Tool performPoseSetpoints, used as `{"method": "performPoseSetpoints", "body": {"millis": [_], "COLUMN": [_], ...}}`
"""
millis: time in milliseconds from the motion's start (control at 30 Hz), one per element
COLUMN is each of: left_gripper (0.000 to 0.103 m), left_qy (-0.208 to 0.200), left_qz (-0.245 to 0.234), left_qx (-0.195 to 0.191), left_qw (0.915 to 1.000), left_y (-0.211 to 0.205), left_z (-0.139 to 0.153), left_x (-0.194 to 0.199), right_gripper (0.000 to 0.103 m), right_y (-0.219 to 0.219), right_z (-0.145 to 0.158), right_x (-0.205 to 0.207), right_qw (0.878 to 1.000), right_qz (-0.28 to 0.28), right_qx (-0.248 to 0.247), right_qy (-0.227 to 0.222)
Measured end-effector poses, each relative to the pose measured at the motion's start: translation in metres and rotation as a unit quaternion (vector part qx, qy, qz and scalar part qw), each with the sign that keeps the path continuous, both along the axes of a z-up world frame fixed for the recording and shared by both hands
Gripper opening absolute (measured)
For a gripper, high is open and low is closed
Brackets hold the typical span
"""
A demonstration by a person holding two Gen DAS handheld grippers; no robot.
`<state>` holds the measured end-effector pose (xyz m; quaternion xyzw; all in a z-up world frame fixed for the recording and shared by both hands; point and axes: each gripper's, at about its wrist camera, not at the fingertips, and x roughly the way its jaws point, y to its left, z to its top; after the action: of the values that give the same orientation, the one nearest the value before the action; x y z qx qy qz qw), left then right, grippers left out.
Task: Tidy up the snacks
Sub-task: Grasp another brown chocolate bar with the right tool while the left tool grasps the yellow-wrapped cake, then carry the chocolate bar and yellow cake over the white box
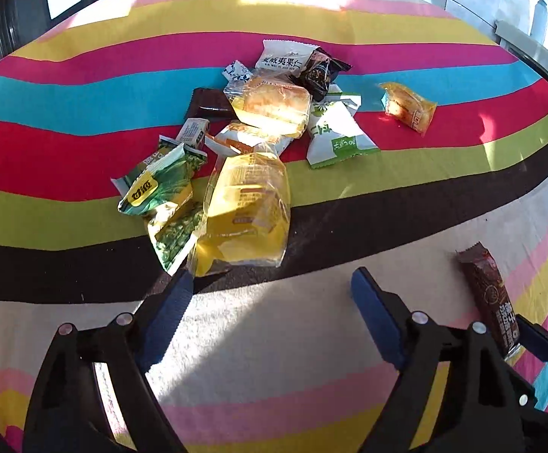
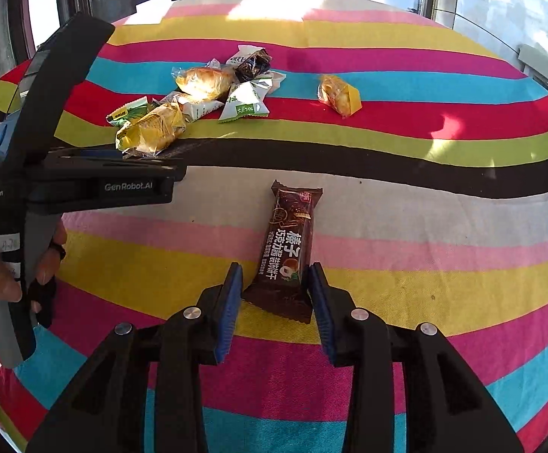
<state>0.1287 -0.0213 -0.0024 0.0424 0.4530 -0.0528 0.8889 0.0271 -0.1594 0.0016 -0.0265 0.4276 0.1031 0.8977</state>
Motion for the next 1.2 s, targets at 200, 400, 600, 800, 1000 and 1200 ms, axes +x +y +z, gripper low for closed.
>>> {"method": "performPoseSetpoints", "body": {"millis": [200,400,600,800,1000,1200], "left_gripper": [0.041,0.041,0.041,0.041,0.041,0.041], "left_qy": [0.000,-0.018,-0.040,-0.052,-0.051,-0.052], "left_qz": [-0.022,-0.044,-0.022,-0.012,-0.005,-0.024], "left_qx": [-0.035,-0.087,-0.100,-0.101,-0.098,-0.104], "left_qw": [0.9992,0.9950,0.9939,0.9935,0.9938,0.9929], "left_y": [-0.003,0.003,0.018,0.040,0.060,0.053], "left_z": [0.006,0.015,0.016,0.021,0.023,0.024], "left_x": [0.015,-0.064,-0.134,-0.179,-0.211,-0.238], "right_gripper": [0.038,0.036,0.035,0.035,0.035,0.035], "right_y": [-0.002,-0.001,0.004,0.025,0.043,0.041], "right_z": [0.000,0.001,0.001,0.012,0.032,0.036], "right_x": [0.000,-0.001,-0.004,-0.031,-0.078,-0.116], "right_qw": [1.000,1.000,1.000,0.997,0.994,0.993], "right_qz": [0.000,0.001,0.000,0.019,0.033,0.032], "right_qx": [0.005,0.001,-0.018,-0.062,-0.070,-0.086], "right_qy": [0.001,-0.001,-0.007,-0.043,-0.072,-0.079]}}
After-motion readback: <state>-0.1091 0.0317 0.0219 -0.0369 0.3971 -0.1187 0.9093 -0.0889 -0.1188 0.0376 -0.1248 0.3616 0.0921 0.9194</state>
